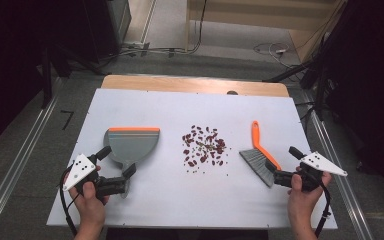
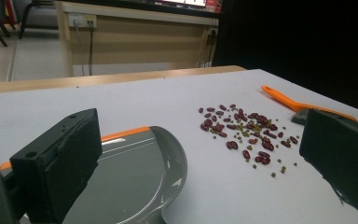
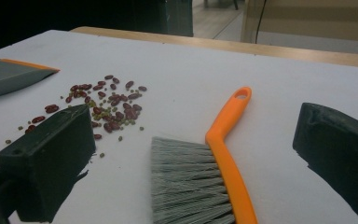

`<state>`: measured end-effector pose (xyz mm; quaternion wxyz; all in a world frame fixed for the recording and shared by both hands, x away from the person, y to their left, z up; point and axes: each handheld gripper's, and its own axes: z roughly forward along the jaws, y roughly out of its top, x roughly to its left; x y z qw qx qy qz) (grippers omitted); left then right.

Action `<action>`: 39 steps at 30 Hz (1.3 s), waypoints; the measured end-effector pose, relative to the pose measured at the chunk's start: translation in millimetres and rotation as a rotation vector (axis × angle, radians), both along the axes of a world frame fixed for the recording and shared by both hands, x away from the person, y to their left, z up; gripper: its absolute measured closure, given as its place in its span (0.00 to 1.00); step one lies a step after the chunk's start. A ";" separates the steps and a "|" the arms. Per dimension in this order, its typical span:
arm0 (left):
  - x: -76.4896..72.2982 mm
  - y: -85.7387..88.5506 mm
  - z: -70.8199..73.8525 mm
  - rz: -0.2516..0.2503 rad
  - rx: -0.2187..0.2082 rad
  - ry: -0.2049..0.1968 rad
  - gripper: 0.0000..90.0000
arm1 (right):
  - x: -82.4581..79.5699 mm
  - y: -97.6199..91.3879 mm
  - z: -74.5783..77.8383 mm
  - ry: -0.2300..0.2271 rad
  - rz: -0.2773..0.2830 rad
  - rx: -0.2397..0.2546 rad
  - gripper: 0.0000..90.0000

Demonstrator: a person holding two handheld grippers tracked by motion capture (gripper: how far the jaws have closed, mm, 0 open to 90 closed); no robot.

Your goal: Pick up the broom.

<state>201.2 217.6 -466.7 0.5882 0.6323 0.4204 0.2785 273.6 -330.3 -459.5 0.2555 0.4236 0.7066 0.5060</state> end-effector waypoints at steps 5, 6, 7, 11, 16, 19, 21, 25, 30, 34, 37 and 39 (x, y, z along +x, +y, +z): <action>1.1 -0.2 -0.4 -0.001 0.000 0.001 0.00 | 2.5 3.7 5.0 0.007 0.005 -0.008 0.00; 0.9 -0.5 -0.3 0.000 0.001 0.002 0.00 | 3.2 4.8 7.0 0.007 0.005 -0.011 0.00; 0.9 -0.5 -0.3 0.000 0.001 0.002 0.00 | 3.2 4.8 7.0 0.007 0.005 -0.011 0.00; 0.7 0.2 -0.2 0.002 0.000 0.003 0.00 | 13.1 13.8 19.1 0.024 0.016 -0.054 0.00; 1.2 0.0 -0.9 0.000 -0.001 0.005 0.00 | 29.1 19.1 34.2 0.057 0.019 -0.046 0.00; 1.3 -0.6 -1.2 0.000 0.002 0.007 0.00 | 40.0 22.9 43.2 0.076 0.005 -0.062 0.00; 1.7 -0.5 -1.5 0.000 0.002 0.008 0.00 | 48.5 25.3 48.5 0.098 -0.011 -0.067 0.00; 2.7 -1.1 -2.6 -0.002 0.001 0.011 0.00 | 67.1 29.7 54.0 0.151 -0.015 -0.080 0.00; 3.6 -2.6 -2.7 -0.009 0.002 0.011 0.00 | 89.7 35.1 44.2 0.237 0.022 -0.103 0.01; 3.4 -3.7 -3.7 -0.019 0.003 0.016 0.00 | 102.8 40.8 31.3 0.323 0.023 -0.143 0.02; 3.2 -3.4 -3.7 -0.019 0.002 0.017 0.00 | 109.9 43.6 21.3 0.387 0.036 -0.145 0.12; 2.7 -3.4 -3.5 -0.019 0.001 0.017 0.00 | 113.0 44.5 15.4 0.414 0.043 -0.149 0.22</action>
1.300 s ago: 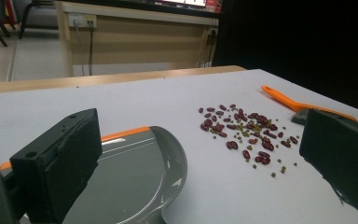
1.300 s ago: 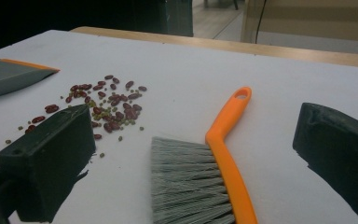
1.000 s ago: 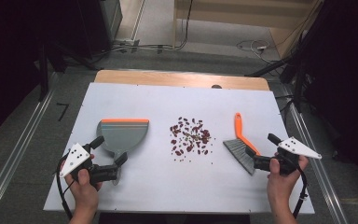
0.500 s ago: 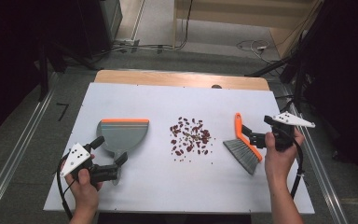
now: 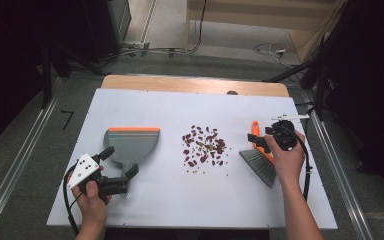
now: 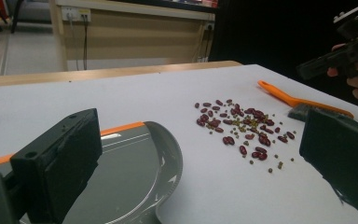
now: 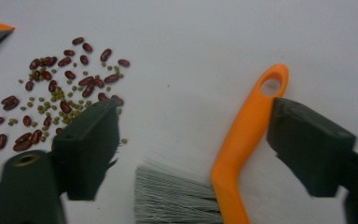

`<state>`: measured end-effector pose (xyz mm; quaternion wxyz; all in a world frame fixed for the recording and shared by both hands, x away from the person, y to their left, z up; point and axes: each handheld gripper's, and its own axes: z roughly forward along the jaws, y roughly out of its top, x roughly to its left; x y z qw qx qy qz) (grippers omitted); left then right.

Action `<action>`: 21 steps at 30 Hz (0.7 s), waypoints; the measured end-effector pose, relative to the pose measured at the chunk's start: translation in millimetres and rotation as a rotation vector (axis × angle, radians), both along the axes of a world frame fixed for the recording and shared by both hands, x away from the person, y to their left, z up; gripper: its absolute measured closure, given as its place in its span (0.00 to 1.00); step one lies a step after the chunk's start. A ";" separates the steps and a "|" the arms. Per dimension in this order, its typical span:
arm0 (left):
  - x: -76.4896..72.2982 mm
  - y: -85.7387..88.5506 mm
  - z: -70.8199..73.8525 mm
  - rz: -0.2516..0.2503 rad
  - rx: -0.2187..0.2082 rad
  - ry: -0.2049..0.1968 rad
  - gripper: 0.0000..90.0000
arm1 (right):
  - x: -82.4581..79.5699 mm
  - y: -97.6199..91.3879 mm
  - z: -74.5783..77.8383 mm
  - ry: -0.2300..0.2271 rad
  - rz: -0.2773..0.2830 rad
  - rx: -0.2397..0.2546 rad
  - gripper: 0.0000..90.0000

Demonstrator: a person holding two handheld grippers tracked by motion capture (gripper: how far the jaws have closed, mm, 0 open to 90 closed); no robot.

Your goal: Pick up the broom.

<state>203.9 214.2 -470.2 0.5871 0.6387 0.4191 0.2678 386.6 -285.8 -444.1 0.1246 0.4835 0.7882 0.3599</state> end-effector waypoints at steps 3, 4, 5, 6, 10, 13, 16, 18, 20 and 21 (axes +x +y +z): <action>-0.3 0.1 -0.2 0.000 -0.001 0.002 0.00 | 2.1 -1.2 -7.2 0.022 -0.045 -0.027 0.41; -0.2 0.1 -0.3 0.000 -0.001 0.003 0.00 | 2.8 -1.6 -9.2 0.028 -0.071 -0.044 0.45; 0.2 0.2 -0.4 0.000 -0.001 0.002 0.00 | 3.5 -1.8 -11.1 0.038 -0.090 -0.064 0.47; 0.5 0.1 -0.6 -0.001 -0.001 0.003 0.00 | 4.1 -1.7 -12.9 0.046 -0.109 -0.088 0.50; 1.3 -0.7 -1.1 -0.005 0.003 0.006 0.00 | 4.6 -4.4 -20.1 0.082 -0.158 -0.097 0.60; 1.5 -1.2 -1.1 -0.007 0.005 0.006 0.00 | 5.7 -6.1 -25.4 0.115 -0.143 -0.073 0.62; 1.6 -1.0 -1.1 -0.007 0.006 0.007 0.00 | 5.0 -3.9 -29.4 0.114 -0.112 -0.124 0.69; 1.6 -0.9 -1.2 -0.007 0.007 0.008 0.00 | 3.8 -1.8 -31.4 0.123 -0.133 -0.125 0.71; 1.6 -0.8 -1.2 -0.005 0.006 0.008 0.00 | 3.6 -0.2 -32.6 0.129 -0.144 -0.129 0.71; 1.7 -0.9 -1.3 -0.006 0.007 0.009 0.00 | 3.6 0.8 -33.0 0.131 -0.149 -0.138 0.71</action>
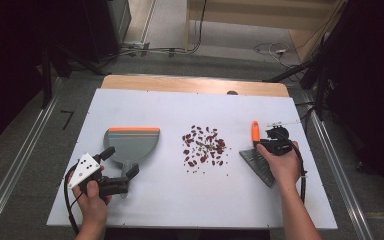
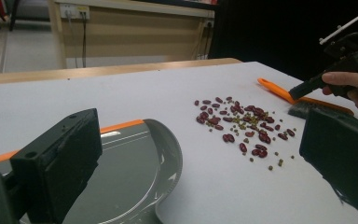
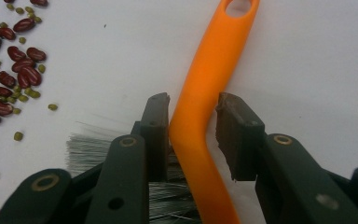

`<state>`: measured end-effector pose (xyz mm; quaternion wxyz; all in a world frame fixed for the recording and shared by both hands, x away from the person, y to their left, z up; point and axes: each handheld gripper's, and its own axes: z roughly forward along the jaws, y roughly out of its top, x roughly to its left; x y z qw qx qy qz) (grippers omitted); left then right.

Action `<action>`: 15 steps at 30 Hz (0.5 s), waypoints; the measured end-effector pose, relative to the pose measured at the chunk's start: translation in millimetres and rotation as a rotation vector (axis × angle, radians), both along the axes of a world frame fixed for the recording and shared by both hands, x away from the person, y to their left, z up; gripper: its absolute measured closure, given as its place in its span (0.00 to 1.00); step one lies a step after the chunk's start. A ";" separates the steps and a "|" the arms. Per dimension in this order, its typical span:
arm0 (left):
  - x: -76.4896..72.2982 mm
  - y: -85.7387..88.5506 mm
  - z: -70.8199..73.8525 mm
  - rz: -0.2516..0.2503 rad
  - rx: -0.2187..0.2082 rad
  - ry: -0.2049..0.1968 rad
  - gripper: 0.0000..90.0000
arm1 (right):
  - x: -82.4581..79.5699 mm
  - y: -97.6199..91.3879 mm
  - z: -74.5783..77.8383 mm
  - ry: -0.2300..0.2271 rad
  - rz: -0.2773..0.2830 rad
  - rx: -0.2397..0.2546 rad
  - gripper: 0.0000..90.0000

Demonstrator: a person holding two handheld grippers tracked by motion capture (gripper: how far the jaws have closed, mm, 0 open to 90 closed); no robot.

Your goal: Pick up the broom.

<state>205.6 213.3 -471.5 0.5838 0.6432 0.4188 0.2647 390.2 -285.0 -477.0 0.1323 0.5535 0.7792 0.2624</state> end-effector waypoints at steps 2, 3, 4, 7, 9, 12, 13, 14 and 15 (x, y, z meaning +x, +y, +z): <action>0.0 -0.2 0.0 -0.001 0.001 0.000 0.00 | 0.5 1.1 -1.2 0.003 -0.002 -0.002 0.72; 0.0 -0.3 0.0 -0.002 0.002 0.000 0.00 | 0.6 1.9 -1.6 0.013 -0.005 0.000 0.72; 0.0 -0.3 0.0 -0.002 0.002 0.000 0.00 | 0.6 1.9 -1.6 0.013 -0.005 0.000 0.72; 0.1 -0.4 -0.3 -0.002 0.004 0.001 0.00 | 2.1 3.5 -3.1 0.032 -0.012 -0.022 0.72; 0.0 -1.1 -0.2 -0.001 0.002 0.000 0.00 | 2.9 3.9 -3.9 0.049 -0.015 -0.024 0.72; -0.1 -1.9 -0.3 -0.004 0.005 0.001 0.00 | 3.9 7.0 -4.0 0.055 -0.010 -0.045 0.71; -0.1 -2.7 -0.5 -0.006 0.005 0.002 0.00 | 3.9 9.0 -4.1 0.051 -0.008 -0.065 0.71; -0.1 -4.1 -0.8 -0.007 0.011 0.004 0.00 | 3.2 11.6 -4.1 0.049 -0.004 -0.088 0.71; -0.1 -5.1 -0.9 -0.011 0.010 0.003 0.00 | 2.8 13.9 -4.1 0.045 -0.003 -0.105 0.71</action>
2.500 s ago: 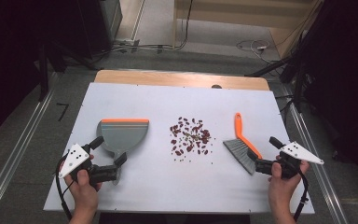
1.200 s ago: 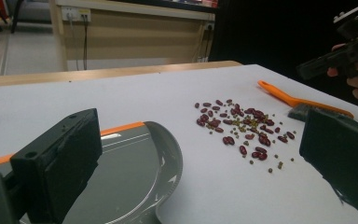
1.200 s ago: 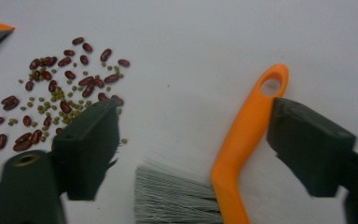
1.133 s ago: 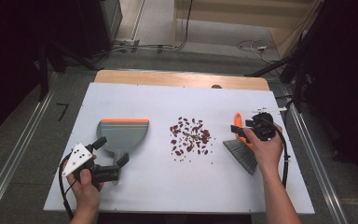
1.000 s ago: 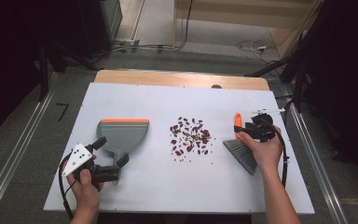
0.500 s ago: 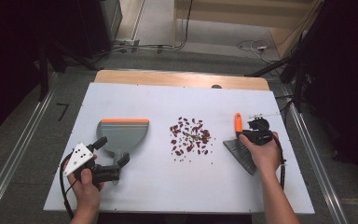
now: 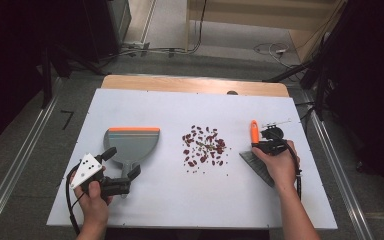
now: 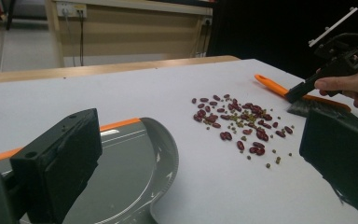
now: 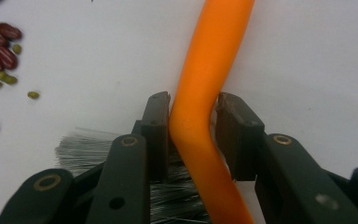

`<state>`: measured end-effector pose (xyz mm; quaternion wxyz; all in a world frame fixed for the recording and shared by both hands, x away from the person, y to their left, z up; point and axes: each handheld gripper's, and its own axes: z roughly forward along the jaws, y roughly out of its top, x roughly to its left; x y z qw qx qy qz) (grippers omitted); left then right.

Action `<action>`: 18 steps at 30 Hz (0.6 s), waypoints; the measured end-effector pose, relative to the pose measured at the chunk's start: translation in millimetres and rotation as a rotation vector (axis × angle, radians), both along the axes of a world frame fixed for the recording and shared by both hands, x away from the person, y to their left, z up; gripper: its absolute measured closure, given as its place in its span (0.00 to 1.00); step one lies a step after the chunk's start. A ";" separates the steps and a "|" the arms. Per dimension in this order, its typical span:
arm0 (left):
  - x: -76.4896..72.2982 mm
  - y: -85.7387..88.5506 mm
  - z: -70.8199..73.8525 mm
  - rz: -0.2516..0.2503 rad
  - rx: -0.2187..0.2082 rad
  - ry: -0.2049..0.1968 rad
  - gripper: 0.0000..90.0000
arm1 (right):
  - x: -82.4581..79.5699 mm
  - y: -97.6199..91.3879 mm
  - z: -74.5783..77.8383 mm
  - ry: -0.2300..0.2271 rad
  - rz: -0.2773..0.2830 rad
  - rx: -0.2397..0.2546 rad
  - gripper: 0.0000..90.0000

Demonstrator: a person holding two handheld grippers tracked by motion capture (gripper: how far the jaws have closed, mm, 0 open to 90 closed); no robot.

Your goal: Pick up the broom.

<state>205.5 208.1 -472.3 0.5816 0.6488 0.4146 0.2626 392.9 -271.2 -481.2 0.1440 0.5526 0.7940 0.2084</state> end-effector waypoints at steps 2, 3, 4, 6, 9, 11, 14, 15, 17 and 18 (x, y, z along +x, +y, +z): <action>-0.2 -1.1 0.1 -0.002 0.006 0.000 0.00 | -0.5 1.2 -0.2 -0.003 -0.001 -0.005 0.73; -0.2 -1.1 0.1 -0.002 0.006 0.000 0.00 | -0.6 0.5 -0.6 -0.004 -0.013 0.006 0.73; -0.3 -1.7 0.1 -0.003 0.006 0.001 0.00 | -1.0 -0.7 -1.0 -0.010 -0.014 0.014 0.74; -0.3 -2.7 0.0 -0.006 0.008 0.001 0.00 | -1.3 -2.9 -1.6 -0.013 -0.008 0.027 0.74; -0.2 -2.6 0.2 -0.007 0.008 0.001 0.00 | -1.2 -3.9 -1.6 -0.013 -0.013 0.036 0.74; -0.8 -1.8 0.8 -0.005 0.005 -0.001 0.00 | -0.9 -8.0 -1.4 -0.010 -0.011 0.072 0.74; -1.5 -0.6 1.3 -0.004 0.002 -0.003 0.00 | -2.8 -11.4 -1.5 -0.020 0.005 0.104 0.74; -1.8 0.0 1.5 -0.004 0.002 -0.005 0.00 | -4.2 -11.6 -1.2 -0.027 0.010 0.108 0.74; -2.3 1.3 1.8 -0.001 -0.001 -0.005 0.00 | -7.3 -13.1 -0.3 -0.054 0.006 0.119 0.74; -2.4 1.6 2.0 -0.001 -0.004 -0.006 0.00 | -9.1 -14.1 0.1 -0.077 0.017 0.132 0.74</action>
